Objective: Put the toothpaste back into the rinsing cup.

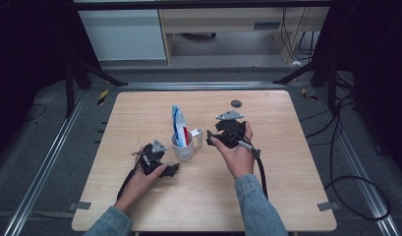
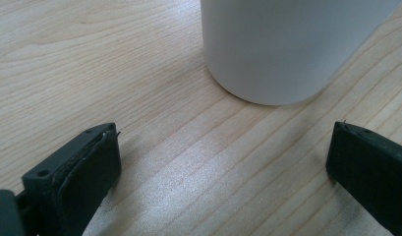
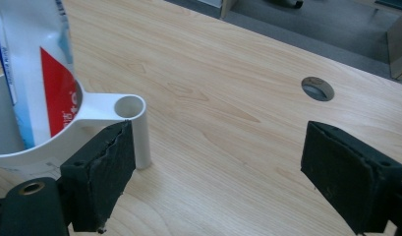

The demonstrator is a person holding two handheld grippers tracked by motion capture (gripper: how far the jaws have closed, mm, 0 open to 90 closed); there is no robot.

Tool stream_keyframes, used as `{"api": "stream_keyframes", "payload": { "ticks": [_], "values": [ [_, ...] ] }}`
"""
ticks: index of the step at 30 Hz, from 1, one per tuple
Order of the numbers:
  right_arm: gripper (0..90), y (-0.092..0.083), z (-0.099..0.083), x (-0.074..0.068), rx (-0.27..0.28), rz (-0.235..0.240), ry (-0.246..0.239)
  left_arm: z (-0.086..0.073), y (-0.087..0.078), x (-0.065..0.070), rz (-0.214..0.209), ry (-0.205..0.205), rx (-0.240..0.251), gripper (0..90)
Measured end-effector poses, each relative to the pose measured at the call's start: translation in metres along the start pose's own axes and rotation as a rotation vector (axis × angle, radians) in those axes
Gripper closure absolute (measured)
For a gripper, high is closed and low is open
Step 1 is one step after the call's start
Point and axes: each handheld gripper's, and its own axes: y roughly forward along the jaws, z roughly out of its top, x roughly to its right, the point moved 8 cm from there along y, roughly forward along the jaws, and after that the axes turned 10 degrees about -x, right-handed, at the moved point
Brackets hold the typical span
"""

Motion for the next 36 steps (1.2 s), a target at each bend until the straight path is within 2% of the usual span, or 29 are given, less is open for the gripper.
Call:
{"api": "stream_keyframes", "payload": {
  "ticks": [5,13,20,26,36],
  "values": [
    [12.0,-0.005,-0.003,0.011,-0.009,-0.007,0.001,0.0,0.0,0.0,-0.001,0.0,0.0,0.0],
    [11.6,-0.012,-0.014,0.033,-0.022,-0.046,0.014,0.0,0.0,0.0,-0.001,0.0,0.0,0.0],
    [11.5,-0.014,-0.033,0.055,-0.058,-0.078,0.033,0.0,0.0,0.0,0.0,0.0,-0.001,0.0],
    [10.3,-0.011,-0.051,0.076,-0.094,-0.083,0.061,0.0,0.0,0.0,0.0,-0.001,0.0,0.0],
    [10.6,-0.01,-0.08,0.097,-0.133,-0.091,0.103,0.0,0.0,0.0,0.0,0.0,-0.001,0.0]
  ]
}}
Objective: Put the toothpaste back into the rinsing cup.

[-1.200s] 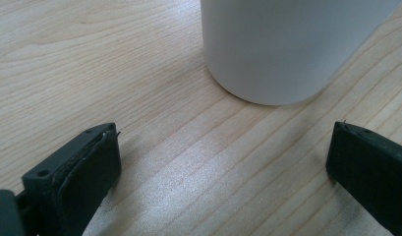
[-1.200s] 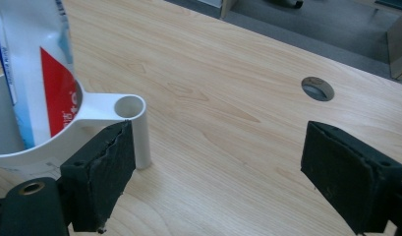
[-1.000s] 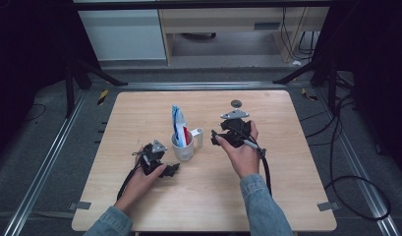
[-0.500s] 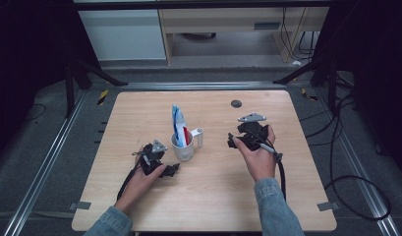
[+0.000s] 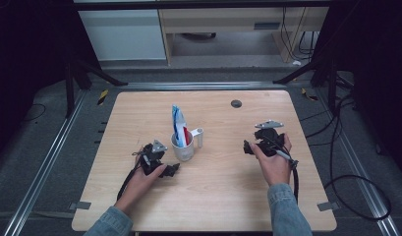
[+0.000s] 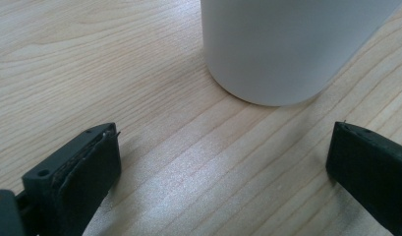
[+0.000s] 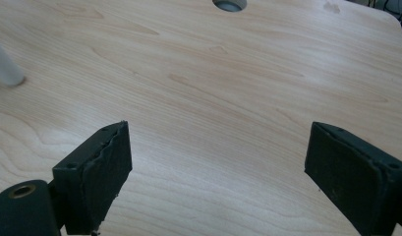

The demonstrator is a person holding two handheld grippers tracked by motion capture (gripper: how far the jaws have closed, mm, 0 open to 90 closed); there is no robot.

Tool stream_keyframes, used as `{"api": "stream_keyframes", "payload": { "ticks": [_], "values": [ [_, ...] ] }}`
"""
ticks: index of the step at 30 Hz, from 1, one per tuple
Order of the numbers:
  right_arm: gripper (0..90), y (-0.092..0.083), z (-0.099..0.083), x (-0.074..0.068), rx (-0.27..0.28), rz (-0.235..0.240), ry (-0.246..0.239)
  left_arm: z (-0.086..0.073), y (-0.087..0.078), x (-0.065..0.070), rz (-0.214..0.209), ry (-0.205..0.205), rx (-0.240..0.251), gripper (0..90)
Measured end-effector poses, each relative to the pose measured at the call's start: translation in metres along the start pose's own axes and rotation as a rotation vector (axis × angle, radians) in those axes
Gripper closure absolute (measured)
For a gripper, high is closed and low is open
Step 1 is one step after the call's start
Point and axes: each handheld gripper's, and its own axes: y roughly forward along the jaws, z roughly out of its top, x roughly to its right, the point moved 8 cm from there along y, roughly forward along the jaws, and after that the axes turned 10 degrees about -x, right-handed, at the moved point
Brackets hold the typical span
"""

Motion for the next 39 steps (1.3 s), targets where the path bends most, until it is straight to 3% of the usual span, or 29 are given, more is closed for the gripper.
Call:
{"api": "stream_keyframes", "payload": {
  "ticks": [13,23,28,39],
  "values": [
    [9.8,0.015,-0.029,0.019,-0.04,0.006,0.053,0.0,0.0,0.0,0.0,0.0,0.0,0.0],
    [10.6,0.028,-0.045,0.017,-0.055,0.022,0.068,0.0,0.0,0.0,0.0,0.0,0.0,0.0],
    [11.3,0.036,-0.052,0.017,-0.055,0.052,0.116,0.0,0.0,0.0,0.0,0.0,0.0,0.0],
    [11.4,0.053,-0.052,0.017,-0.042,0.045,0.152,0.0,0.0,0.0,0.0,0.0,0.0,0.0]
  ]
}}
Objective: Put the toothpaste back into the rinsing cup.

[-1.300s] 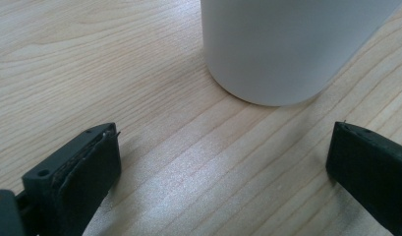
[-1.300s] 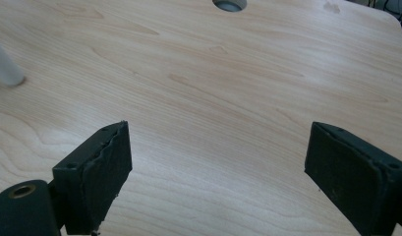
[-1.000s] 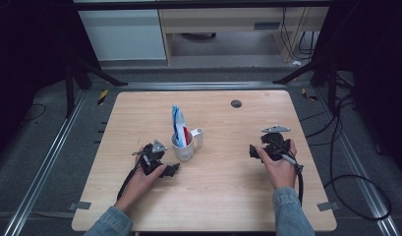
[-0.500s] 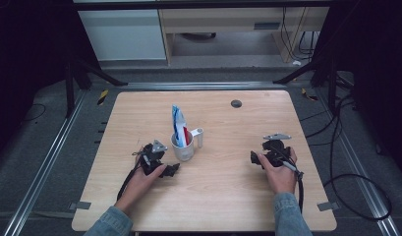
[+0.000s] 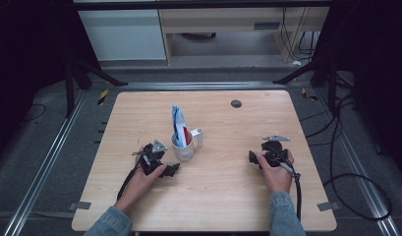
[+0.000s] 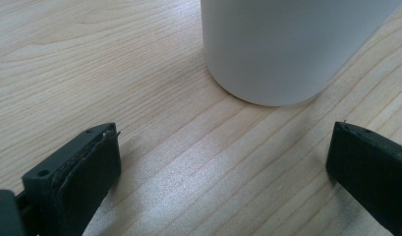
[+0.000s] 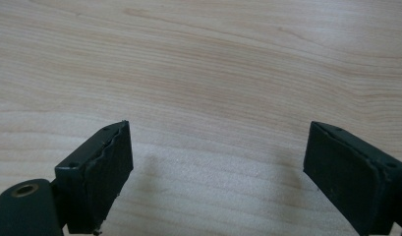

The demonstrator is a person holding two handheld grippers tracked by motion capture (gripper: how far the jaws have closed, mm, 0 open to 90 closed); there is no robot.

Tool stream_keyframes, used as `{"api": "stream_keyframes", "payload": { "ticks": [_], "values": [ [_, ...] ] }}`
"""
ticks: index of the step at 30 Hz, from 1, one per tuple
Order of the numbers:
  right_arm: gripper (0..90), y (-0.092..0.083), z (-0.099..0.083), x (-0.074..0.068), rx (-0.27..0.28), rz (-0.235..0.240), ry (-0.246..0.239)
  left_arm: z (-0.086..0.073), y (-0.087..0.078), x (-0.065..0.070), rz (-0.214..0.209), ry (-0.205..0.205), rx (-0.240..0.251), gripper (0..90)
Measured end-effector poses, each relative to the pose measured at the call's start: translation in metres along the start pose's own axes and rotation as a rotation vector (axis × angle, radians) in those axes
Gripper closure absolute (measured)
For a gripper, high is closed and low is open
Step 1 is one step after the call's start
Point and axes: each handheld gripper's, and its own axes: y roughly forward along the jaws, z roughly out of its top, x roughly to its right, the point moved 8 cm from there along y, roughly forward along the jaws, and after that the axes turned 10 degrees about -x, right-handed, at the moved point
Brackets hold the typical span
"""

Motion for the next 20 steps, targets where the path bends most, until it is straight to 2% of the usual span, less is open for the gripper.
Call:
{"api": "stream_keyframes", "payload": {
  "ticks": [2,7,9,15,18,20],
  "values": [
    [11.6,0.003,0.001,0.001,0.007,-0.003,0.019,0.0,0.0,0.0,0.0,0.0,0.0,0.0],
    [11.2,0.01,0.0,0.004,-0.001,-0.015,0.021,0.0,0.0,0.0,0.0,0.0,0.0,0.0],
    [10.5,0.012,0.0,0.005,0.008,-0.035,0.013,0.0,0.0,0.0,0.0,0.0,0.0,0.0],
    [7.7,0.015,0.001,0.005,0.04,-0.033,0.015,0.0,0.0,0.0,0.0,0.0,0.0,0.0],
    [2.8,0.016,0.0,0.008,0.028,-0.057,0.04,0.0,0.0,0.0,0.0,0.0,0.0,0.0],
    [1.5,0.016,0.0,0.012,0.025,-0.08,0.081,0.0,0.0,0.0,0.0,0.0,0.0,0.0]
  ]
}}
